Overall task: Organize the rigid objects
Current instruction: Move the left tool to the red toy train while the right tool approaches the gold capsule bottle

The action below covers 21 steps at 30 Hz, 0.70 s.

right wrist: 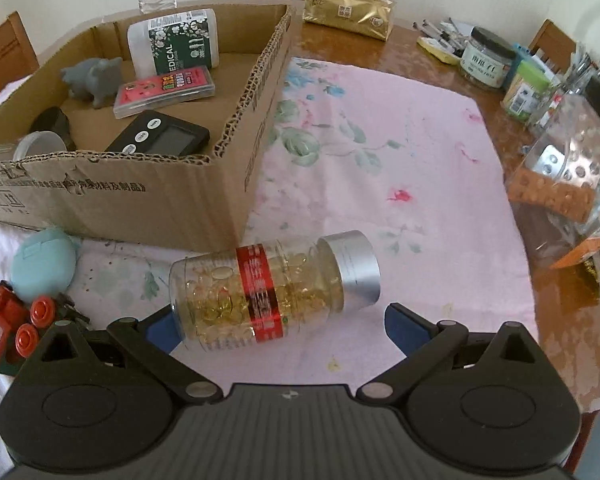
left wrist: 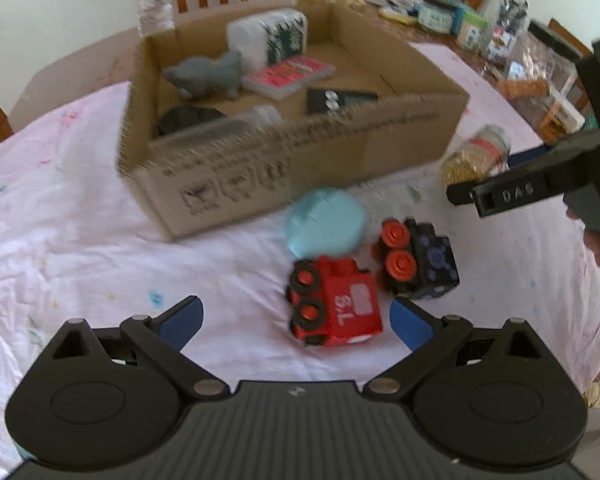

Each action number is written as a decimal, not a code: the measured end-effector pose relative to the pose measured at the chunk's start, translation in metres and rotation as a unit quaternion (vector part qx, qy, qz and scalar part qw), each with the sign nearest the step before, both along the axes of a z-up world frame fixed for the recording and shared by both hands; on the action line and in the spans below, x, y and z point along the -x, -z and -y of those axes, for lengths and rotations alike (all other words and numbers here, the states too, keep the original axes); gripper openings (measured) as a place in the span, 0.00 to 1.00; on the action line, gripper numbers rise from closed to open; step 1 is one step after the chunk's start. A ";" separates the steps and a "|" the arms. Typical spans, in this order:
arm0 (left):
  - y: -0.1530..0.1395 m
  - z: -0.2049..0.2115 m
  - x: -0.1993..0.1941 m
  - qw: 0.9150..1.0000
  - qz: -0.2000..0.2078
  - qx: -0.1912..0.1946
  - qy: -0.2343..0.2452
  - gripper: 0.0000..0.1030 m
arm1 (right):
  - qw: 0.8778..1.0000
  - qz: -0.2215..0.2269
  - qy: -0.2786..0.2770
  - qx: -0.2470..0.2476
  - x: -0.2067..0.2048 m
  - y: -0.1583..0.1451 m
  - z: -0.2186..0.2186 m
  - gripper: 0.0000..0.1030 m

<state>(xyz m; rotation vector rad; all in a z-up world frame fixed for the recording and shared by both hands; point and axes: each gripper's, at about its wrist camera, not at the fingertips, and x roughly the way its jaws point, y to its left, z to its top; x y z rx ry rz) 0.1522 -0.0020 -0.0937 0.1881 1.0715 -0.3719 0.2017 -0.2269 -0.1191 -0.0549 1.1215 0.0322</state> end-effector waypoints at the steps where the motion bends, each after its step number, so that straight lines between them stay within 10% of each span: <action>1: 0.004 0.003 0.000 1.000 -0.004 -0.003 0.001 0.97 | 1.000 0.000 -0.003 -0.001 0.000 0.001 0.001 1.00; 21: 0.024 -0.015 0.005 0.999 0.025 -0.026 -0.031 0.95 | 0.998 0.044 -0.046 -0.007 0.017 0.003 0.005 1.00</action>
